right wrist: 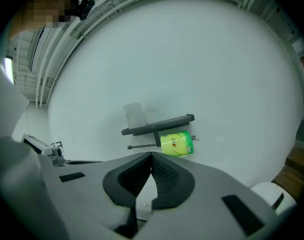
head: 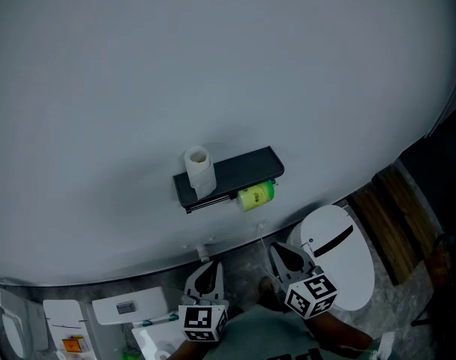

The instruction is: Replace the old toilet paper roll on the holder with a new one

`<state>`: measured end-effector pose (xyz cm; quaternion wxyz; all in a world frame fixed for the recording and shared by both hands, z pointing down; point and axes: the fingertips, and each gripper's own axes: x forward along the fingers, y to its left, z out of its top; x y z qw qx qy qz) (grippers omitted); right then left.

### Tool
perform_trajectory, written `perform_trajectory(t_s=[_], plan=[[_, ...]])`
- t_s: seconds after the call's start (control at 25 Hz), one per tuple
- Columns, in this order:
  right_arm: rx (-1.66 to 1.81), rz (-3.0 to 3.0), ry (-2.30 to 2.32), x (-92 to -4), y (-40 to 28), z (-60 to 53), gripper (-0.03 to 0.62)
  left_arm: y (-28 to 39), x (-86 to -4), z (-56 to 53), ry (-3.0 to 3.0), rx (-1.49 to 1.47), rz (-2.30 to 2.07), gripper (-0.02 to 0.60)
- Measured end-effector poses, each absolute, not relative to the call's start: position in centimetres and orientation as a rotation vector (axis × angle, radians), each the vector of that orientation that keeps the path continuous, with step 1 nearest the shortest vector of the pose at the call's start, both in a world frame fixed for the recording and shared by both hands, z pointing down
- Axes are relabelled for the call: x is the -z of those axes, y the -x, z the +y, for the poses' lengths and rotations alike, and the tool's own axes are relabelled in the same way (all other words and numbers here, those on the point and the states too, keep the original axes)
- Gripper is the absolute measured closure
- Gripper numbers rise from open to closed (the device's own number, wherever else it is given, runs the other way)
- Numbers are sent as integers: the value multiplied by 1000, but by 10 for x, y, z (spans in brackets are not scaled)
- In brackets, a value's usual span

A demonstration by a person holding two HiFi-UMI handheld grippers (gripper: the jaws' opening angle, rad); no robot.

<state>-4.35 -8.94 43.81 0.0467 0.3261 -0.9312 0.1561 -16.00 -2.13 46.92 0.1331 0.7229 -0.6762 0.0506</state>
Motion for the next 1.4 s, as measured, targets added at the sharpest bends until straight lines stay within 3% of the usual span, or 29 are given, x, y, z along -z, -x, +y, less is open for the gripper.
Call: perform_trajectory(t_s=[0.44, 1.04, 1.4], plan=[[-368, -2835, -953, -440, 8, -68, 583, 125, -458, -9, -2103, -123, -1993, 577], [-256, -2888, -973, -436, -176, -45, 583, -75, -446, -6, -2212, -267, -1935, 577], [-306, -2921, -928, -448, -249, -28, 583, -149, -466, 31, -2139, -370, -1951, 577]])
